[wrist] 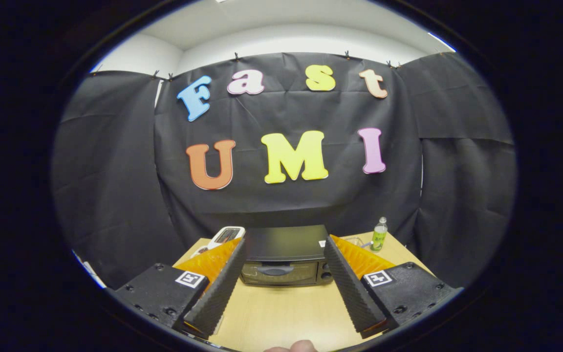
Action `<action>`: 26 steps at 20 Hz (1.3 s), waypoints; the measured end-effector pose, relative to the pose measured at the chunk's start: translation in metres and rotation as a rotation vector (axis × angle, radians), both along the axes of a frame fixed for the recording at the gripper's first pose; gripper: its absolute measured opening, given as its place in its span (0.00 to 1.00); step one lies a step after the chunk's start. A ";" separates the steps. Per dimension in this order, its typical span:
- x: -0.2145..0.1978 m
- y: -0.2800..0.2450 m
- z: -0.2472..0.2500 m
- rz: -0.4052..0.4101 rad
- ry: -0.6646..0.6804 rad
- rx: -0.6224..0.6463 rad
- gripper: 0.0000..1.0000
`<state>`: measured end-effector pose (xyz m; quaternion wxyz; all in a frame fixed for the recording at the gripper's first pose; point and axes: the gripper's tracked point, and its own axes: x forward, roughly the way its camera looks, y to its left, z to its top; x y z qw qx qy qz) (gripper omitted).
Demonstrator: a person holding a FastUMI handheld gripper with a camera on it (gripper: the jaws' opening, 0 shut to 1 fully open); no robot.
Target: Open the toaster oven, put the food inside, and close the toaster oven door.
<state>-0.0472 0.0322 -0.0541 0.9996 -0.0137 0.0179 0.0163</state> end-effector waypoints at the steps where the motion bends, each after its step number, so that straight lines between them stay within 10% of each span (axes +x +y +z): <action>1: 0.001 -0.002 0.002 -0.002 -0.003 0.004 1.00; 26: 0.021 0.009 0.014 0.019 -0.037 -0.008 1.00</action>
